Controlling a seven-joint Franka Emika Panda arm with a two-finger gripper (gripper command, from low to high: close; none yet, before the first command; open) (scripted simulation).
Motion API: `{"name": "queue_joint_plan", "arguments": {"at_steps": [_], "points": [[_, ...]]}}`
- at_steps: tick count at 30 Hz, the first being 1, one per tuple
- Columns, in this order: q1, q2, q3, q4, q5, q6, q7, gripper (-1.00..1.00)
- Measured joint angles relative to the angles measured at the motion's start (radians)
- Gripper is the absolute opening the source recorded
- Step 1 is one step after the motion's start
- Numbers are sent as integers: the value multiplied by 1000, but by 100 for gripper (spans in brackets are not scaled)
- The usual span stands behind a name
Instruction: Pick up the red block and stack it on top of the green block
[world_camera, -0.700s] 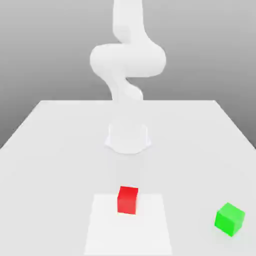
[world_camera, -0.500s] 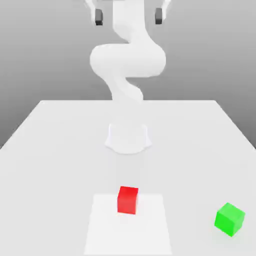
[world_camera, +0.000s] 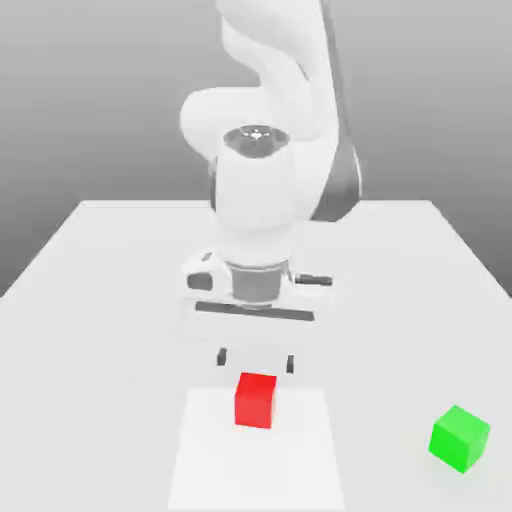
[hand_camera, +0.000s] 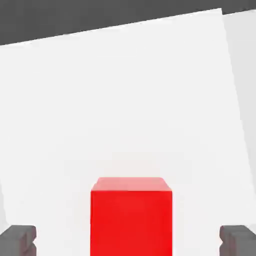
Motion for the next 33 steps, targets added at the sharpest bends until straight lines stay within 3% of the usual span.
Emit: {"name": "queue_joint_plan", "arguments": {"at_steps": [3, 4, 11, 18, 29, 33], "points": [[19, 110, -21, 13, -12, 94, 9, 0], [23, 138, -26, 17, -15, 118, 11, -100], [23, 141, -26, 17, -20, 121, 15, -100], [15, -87, -11, -15, 12, -75, -8, -100], [339, 48, 175, 343, -42, -304, -2, -100], [380, 161, 176, 400, -94, -247, 31, -100]]}}
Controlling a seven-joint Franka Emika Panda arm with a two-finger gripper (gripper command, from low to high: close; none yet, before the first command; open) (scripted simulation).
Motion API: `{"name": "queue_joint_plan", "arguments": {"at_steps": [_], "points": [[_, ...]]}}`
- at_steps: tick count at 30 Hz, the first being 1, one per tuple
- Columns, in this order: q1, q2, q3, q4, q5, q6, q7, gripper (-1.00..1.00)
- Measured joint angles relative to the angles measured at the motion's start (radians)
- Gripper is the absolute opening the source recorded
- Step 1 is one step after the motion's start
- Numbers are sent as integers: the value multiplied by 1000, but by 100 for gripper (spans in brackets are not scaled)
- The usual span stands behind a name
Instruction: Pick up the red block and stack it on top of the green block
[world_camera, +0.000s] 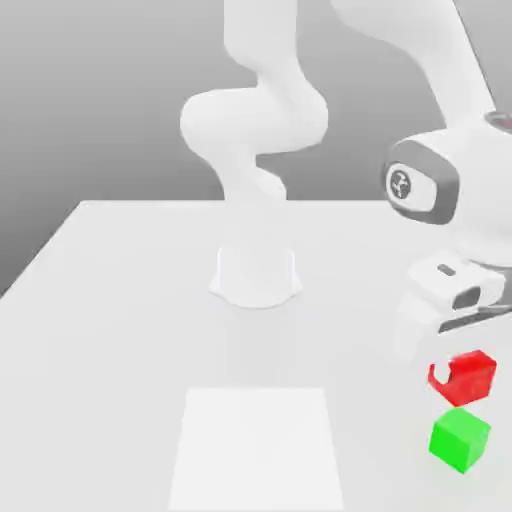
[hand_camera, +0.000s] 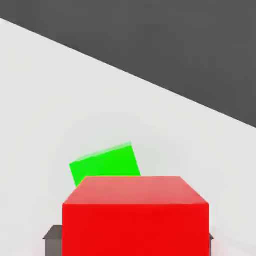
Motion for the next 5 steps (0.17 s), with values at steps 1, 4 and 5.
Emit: {"name": "queue_joint_plan", "arguments": {"at_steps": [1, 4, 5], "points": [[10, 35, -11, 3, -17, 30, 12, -100], [18, 65, -21, 6, -33, 57, 23, 100], [18, 65, -21, 6, -33, 57, 23, 100]]}}
